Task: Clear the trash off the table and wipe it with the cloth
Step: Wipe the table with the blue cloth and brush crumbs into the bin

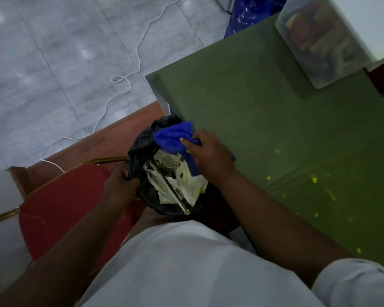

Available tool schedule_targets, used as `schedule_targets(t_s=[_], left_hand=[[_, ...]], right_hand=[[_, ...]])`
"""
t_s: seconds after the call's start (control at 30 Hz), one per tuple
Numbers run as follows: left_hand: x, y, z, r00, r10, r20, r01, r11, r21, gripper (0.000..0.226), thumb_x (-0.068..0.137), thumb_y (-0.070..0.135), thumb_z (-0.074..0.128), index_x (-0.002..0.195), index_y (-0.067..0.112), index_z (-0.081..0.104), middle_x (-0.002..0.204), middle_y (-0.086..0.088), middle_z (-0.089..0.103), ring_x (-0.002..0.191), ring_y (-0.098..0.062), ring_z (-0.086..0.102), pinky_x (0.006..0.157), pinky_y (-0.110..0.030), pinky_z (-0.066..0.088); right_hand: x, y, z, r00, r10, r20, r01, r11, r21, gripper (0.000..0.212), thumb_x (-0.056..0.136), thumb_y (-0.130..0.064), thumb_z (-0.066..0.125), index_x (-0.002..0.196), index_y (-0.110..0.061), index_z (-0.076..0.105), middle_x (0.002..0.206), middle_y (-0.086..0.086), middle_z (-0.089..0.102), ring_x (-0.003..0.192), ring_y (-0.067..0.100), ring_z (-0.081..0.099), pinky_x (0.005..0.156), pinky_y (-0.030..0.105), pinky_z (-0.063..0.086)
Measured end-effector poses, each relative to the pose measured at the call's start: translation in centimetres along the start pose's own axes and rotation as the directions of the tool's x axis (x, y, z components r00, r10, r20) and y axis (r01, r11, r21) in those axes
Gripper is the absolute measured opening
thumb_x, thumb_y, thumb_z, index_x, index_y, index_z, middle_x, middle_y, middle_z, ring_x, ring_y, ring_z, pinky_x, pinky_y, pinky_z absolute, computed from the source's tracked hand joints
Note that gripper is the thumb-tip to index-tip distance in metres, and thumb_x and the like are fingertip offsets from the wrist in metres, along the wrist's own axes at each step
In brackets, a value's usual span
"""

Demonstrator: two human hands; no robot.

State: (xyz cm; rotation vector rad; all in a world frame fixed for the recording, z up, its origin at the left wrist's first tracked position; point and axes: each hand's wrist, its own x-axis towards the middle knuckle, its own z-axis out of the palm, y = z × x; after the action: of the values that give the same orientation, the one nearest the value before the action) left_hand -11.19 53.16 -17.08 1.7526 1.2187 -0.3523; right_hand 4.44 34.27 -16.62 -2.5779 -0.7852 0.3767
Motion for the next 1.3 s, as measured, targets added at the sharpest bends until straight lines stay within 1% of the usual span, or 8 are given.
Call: schedule_targets(t_s=[0.17,0.27,0.4,0.6,0.8,0.97,1.13,1.3], left_hand=[[-0.3,-0.1,0.0,1.000,-0.001,-0.009,0.000,1.000,-0.027,0.013,0.084,0.002,0.060,0.089,0.005,0.049,0.084,-0.014,0.058,0.070,-0.027,0.057,0.057,-0.035,0.048],[-0.8,0.1,0.1,1.000,0.024,-0.004,-0.024,0.999,-0.044,0.019,0.086,0.000,0.058,0.084,0.013,0.044,0.076,-0.004,0.050,0.063,-0.017,0.049,0.050,-0.027,0.036],[-0.7,-0.5,0.0,1.000,0.009,-0.016,-0.009,0.999,-0.039,0.017,0.084,0.001,0.059,0.083,0.006,0.043,0.074,-0.009,0.050,0.062,-0.018,0.046,0.052,-0.028,0.036],[-0.2,-0.5,0.2,0.999,-0.032,-0.014,0.030,0.996,-0.082,0.020,0.084,-0.001,0.059,0.080,0.008,0.041,0.073,-0.012,0.051,0.061,-0.020,0.048,0.043,-0.026,0.039],[1.1,-0.4,-0.6,0.999,-0.052,-0.015,0.051,0.993,-0.107,0.020,0.083,-0.001,0.059,0.080,0.008,0.041,0.075,-0.012,0.051,0.064,-0.021,0.049,0.046,-0.027,0.040],[2.5,-0.5,-2.2,0.996,-0.076,-0.043,0.069,0.986,-0.149,0.017,0.082,0.002,0.060,0.084,0.008,0.045,0.079,-0.013,0.052,0.068,-0.023,0.051,0.054,-0.030,0.043],[4.1,-0.1,-3.2,0.997,-0.065,-0.051,0.053,0.977,-0.207,0.015,0.083,-0.002,0.058,0.096,0.002,0.054,0.082,-0.009,0.058,0.070,-0.022,0.058,0.046,-0.023,0.045],[5.4,0.7,-4.0,0.999,-0.038,-0.028,0.033,0.985,-0.167,0.010,0.084,0.002,0.058,0.092,0.005,0.058,0.080,-0.006,0.061,0.067,-0.016,0.058,0.051,-0.025,0.042]], right_hand=[[0.9,6.5,-5.6,0.961,0.019,-0.277,-0.053,0.992,-0.117,0.039,0.089,-0.051,0.045,0.114,-0.029,0.066,0.096,-0.014,0.058,0.079,0.000,0.054,0.079,0.032,0.048],[2.3,14.9,-10.4,0.871,0.279,-0.404,-0.302,0.953,0.007,0.037,0.092,-0.026,0.053,0.126,-0.018,0.064,0.110,0.021,0.058,0.094,0.033,0.057,0.081,0.035,0.042],[2.9,19.7,-11.1,0.716,0.618,-0.326,-0.631,0.772,0.077,0.039,0.095,-0.028,0.051,0.130,-0.013,0.060,0.128,0.022,0.052,0.112,0.038,0.054,0.094,0.032,0.039],[2.7,6.7,-4.5,0.917,0.353,-0.185,-0.365,0.931,-0.030,0.034,0.090,-0.053,0.053,0.090,-0.020,0.061,0.088,-0.003,0.064,0.082,0.020,0.061,0.064,0.028,0.035],[2.4,-0.8,-0.7,0.993,-0.007,-0.121,0.003,1.000,-0.029,0.036,0.090,-0.057,0.051,0.086,-0.022,0.056,0.083,-0.004,0.054,0.075,0.012,0.050,0.065,0.033,0.040],[10.4,6.6,-7.7,0.923,0.209,-0.323,-0.237,0.970,-0.049,0.032,0.094,-0.040,0.046,0.117,-0.024,0.062,0.115,0.003,0.060,0.101,0.019,0.056,0.080,0.022,0.039],[15.8,12.0,-10.4,0.727,0.578,-0.372,-0.589,0.802,0.097,0.038,0.094,-0.034,0.048,0.127,-0.017,0.057,0.129,0.005,0.052,0.117,0.022,0.050,0.079,0.019,0.029],[16.8,4.5,-5.0,0.897,0.371,-0.241,-0.380,0.925,0.012,0.029,0.092,-0.037,0.045,0.113,-0.024,0.061,0.115,0.004,0.060,0.105,0.023,0.056,0.078,0.026,0.038]])
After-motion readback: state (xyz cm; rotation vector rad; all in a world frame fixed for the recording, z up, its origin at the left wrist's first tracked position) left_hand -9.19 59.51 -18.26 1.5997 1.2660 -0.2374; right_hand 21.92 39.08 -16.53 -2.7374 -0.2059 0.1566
